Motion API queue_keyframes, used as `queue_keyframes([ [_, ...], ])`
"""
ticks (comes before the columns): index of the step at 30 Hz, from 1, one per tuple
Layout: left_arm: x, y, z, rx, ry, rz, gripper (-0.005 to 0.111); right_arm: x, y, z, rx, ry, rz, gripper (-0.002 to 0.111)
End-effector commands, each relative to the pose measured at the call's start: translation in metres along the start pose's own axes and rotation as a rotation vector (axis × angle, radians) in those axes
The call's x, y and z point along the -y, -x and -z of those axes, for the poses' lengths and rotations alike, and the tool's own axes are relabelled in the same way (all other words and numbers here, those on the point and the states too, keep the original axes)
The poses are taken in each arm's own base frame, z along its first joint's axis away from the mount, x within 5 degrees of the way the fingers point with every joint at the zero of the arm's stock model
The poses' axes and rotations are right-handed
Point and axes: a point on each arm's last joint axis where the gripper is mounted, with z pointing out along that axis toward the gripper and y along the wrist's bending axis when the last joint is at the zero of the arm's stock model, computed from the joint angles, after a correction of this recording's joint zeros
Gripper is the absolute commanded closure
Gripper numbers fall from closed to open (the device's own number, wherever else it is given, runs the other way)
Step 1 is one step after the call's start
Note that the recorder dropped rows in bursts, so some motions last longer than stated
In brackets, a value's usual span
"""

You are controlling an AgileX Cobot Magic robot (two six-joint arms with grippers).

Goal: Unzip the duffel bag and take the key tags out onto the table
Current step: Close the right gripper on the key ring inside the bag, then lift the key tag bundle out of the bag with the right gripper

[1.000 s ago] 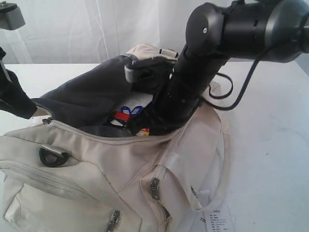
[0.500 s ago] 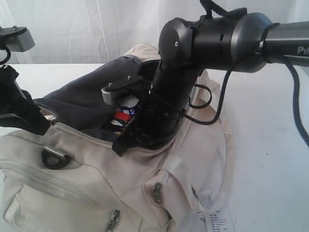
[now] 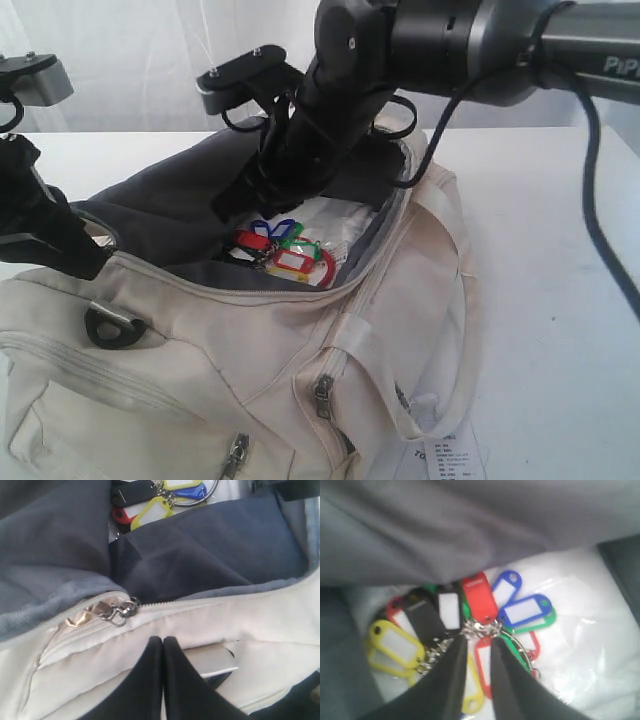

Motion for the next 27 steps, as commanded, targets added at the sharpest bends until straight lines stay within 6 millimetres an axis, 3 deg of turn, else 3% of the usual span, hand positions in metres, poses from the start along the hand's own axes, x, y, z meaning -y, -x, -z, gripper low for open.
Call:
queue_keyframes([
  [1,0.003,-0.003,0.002,-0.008,-0.022,0.004,0.107,0.005,-0.009,-0.025,-0.087,-0.022,0.008,0.061],
  [3,0.003,-0.003,0.002,-0.008,-0.022,0.004,0.107,0.005,-0.013,-0.037,-0.11,-0.019,0.006,0.042],
  [5,0.003,-0.003,0.002,-0.008,-0.022,0.004,0.107,0.006,-0.015,-0.047,-0.116,-0.02,0.006,0.033],
  [12,0.003,-0.003,0.002,-0.004,-0.025,0.006,0.107,0.009,-0.024,-0.082,-0.142,-0.035,-0.008,0.033],
  [16,0.003,-0.003,0.002,-0.003,-0.024,0.001,0.107,0.01,-0.031,-0.093,-0.186,-0.031,-0.03,0.048],
  [22,0.004,-0.002,0.002,0.003,-0.035,-0.005,0.107,0.013,-0.033,-0.089,-0.231,-0.067,0.019,0.104],
  [27,0.004,-0.003,0.002,-0.001,-0.037,-0.005,0.107,0.02,-0.023,-0.067,-0.175,-0.161,0.01,0.108],
])
